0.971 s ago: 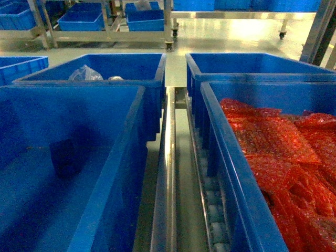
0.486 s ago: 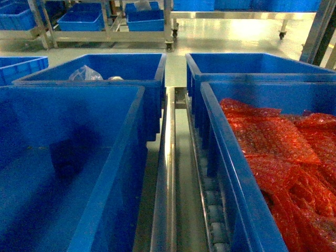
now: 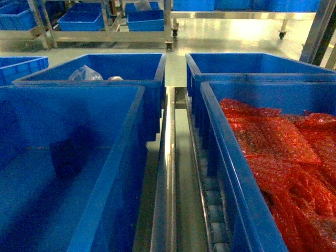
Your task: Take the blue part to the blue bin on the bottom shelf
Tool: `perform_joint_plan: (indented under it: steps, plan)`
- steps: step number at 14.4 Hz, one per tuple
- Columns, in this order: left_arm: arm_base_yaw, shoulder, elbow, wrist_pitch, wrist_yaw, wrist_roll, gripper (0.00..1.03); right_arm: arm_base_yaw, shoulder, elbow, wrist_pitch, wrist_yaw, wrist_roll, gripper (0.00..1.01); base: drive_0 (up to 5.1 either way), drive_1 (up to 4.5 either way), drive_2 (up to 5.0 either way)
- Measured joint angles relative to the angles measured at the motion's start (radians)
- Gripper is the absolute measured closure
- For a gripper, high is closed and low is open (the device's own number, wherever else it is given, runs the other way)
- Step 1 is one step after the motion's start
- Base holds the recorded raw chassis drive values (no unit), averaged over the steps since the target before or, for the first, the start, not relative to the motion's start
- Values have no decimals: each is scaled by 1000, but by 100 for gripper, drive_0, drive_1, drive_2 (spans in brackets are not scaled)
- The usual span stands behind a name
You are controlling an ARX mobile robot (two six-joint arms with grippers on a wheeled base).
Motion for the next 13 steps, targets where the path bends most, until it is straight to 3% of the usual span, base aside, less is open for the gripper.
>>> perform_joint_plan:
  steps: [4,6,11,12,13]
  plan:
    - [0,-69,0,-69,0,0,101,0,0,0,0,0,0,3,0,0,0]
    - [0,-233,0,-255,1,1,101,0,0,0,0,0,0,3,0,0,0]
    - [0,-235,0,-251,3,1,101,0,0,0,0,0,0,3,0,0,0]
    - [0,-235,0,-250,3,2,78,0,0,0,0,0,0,3,0,0,0]
    - [0,-235,0,-251,2,2,28,0,0,0,0,0,0,3,0,0,0]
